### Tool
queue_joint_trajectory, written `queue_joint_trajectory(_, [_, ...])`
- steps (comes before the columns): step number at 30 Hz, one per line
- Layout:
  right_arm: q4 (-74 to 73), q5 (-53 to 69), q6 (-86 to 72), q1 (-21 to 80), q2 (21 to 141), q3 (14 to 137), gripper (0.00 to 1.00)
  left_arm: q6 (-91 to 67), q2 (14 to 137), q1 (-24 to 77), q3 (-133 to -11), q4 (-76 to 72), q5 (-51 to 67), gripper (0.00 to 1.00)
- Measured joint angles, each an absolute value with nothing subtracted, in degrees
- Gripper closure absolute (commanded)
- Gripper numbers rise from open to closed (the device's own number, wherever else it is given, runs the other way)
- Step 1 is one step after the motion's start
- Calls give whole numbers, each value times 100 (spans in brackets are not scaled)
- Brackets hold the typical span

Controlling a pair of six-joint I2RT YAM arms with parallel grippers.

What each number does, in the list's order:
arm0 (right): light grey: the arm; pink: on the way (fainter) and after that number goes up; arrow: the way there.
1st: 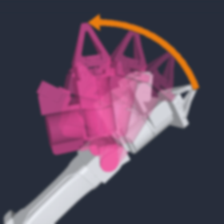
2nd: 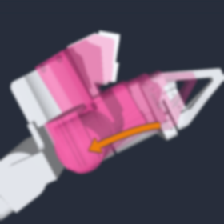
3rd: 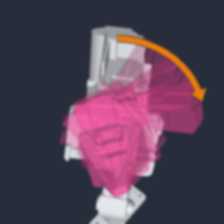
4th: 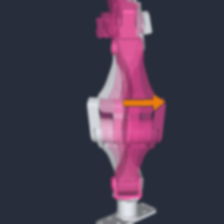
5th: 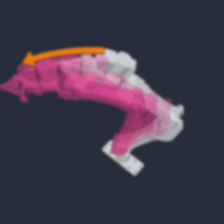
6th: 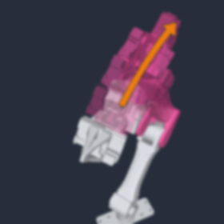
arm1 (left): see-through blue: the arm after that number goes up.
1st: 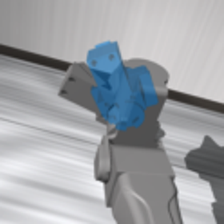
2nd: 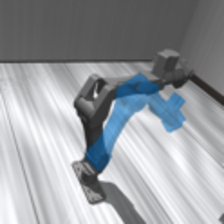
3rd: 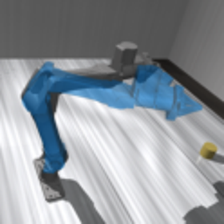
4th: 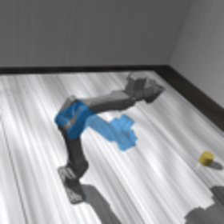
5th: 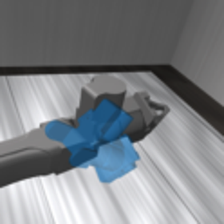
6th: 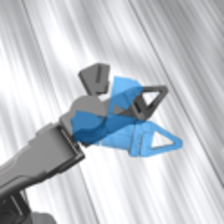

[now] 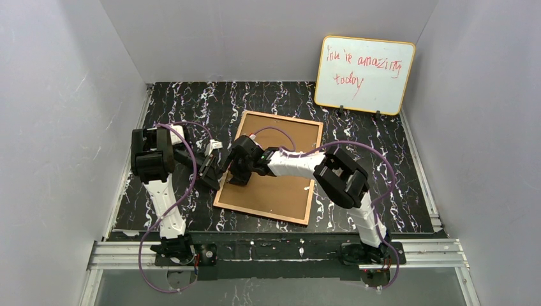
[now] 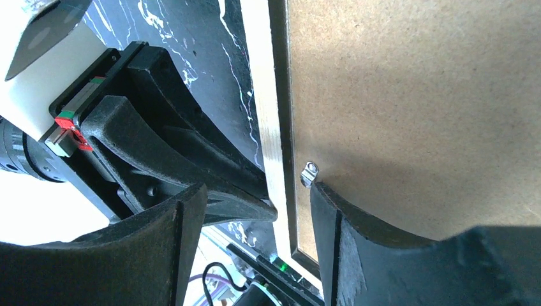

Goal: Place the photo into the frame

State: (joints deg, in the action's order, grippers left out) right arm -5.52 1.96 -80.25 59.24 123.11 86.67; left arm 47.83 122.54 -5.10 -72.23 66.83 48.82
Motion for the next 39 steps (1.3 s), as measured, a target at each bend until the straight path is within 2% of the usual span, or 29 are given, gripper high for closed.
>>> queue_joint_trajectory(39, [-862,-399,-7975,6211,12226,8735,30,4884,12254,-506,-7172,6687,4915,85])
